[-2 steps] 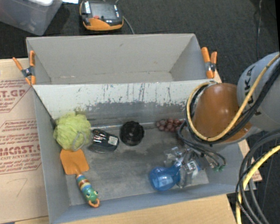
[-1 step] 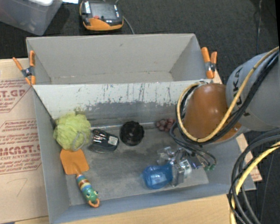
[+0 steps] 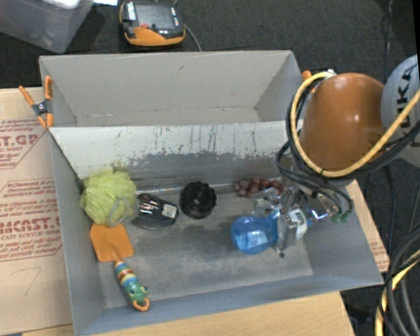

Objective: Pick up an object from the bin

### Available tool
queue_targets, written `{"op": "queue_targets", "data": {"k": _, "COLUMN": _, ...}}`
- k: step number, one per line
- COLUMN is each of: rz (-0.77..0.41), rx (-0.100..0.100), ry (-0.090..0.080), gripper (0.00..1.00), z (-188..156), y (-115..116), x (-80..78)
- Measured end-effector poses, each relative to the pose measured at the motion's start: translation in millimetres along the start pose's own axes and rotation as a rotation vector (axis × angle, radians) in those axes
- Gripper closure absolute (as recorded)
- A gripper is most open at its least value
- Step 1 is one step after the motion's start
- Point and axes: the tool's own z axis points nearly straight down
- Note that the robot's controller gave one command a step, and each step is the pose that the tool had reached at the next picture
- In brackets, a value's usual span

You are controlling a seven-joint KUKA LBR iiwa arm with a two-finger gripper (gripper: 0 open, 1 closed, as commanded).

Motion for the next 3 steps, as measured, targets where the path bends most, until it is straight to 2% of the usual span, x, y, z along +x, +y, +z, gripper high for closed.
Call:
{"op": "queue_targets", "data": {"k": 1, "rz": 0.0, "rx": -0.009, "ry": 0.018, "gripper": 1.0, "z": 78.7, "y": 10.0, "x": 13.3}}
{"op": "queue_targets", "data": {"k": 2, "rz": 0.009, "rx": 0.006, "ry": -0.023, "gripper": 1.0, "z": 9.6, "y": 4.6, "x": -1.5}}
{"op": "queue_targets", "data": {"k": 3, "rz": 0.001, "rx": -0.007, "ry": 0.015, "gripper": 1.0, "z": -4.4, "y": 8.8, "x": -14.8}}
